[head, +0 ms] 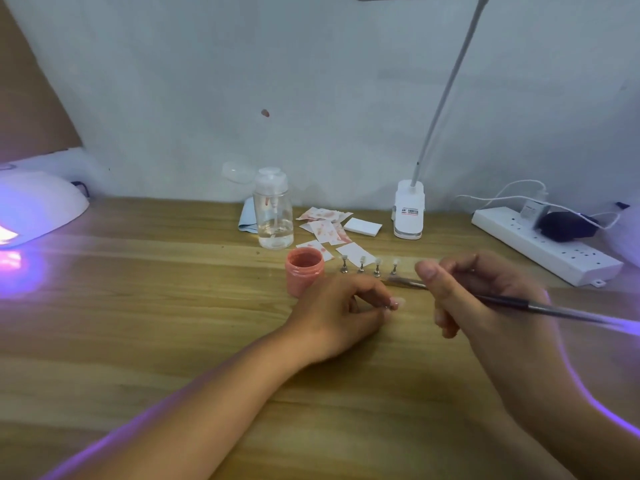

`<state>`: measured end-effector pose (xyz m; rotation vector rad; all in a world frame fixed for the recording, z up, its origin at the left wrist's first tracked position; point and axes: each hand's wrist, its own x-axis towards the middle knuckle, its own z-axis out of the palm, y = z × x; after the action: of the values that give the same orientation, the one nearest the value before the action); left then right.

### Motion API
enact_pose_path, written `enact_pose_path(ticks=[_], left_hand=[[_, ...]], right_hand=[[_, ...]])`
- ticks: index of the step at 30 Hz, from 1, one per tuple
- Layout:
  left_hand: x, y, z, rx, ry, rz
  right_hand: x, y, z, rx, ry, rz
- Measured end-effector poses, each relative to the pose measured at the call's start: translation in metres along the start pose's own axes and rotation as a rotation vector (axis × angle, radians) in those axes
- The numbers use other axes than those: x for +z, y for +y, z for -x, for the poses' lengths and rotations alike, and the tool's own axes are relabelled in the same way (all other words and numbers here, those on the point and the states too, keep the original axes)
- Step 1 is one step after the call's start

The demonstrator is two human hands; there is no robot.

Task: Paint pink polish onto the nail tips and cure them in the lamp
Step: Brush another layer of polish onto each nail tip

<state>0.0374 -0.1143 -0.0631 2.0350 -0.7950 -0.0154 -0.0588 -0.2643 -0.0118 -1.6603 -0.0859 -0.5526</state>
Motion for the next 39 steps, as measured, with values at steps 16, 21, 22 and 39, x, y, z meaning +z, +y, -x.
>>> enact_pose_path(ticks=[16,21,22,39], left_hand=[[0.0,0.005,0.0,0.027,-0.006,-0.046],[0.002,0.007,0.0,0.02,-0.003,-0.077],[0.002,0.007,0.0,0.015,-0.003,-0.079],[0.005,0.005,-0.004,0.051,-0.035,0.052]], right_hand=[[0.085,-0.01,-0.09,0.085,-0.32,0.651],[0.091,-0.001,-0.091,0.063,-0.349,0.768],[0.089,0.0,-0.09,0.069,-0.343,0.766],[-0.04,0.037,-0.001,0.204,0.019,-0.153]])
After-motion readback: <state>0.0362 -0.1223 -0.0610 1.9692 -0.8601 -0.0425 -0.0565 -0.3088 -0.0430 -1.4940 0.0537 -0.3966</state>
